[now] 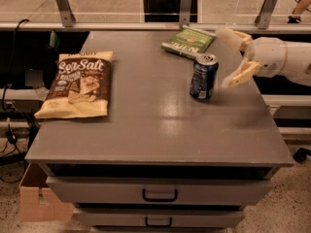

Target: Place pepsi can upright

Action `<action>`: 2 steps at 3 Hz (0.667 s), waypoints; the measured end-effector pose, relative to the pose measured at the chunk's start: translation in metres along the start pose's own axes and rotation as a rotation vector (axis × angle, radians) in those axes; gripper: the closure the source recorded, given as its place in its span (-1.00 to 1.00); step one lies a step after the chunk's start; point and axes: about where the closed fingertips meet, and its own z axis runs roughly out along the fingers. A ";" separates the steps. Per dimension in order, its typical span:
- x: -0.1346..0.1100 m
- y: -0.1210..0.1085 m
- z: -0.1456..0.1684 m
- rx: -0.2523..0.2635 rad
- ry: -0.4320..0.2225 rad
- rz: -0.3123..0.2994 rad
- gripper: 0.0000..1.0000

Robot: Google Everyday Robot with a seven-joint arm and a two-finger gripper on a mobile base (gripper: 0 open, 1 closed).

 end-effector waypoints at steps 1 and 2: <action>-0.044 0.004 -0.084 0.246 0.049 -0.052 -1.00; -0.077 0.017 -0.160 0.469 0.050 -0.074 -1.00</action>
Offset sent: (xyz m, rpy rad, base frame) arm -0.1041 -0.2729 0.1045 0.0635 -0.0985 -0.7841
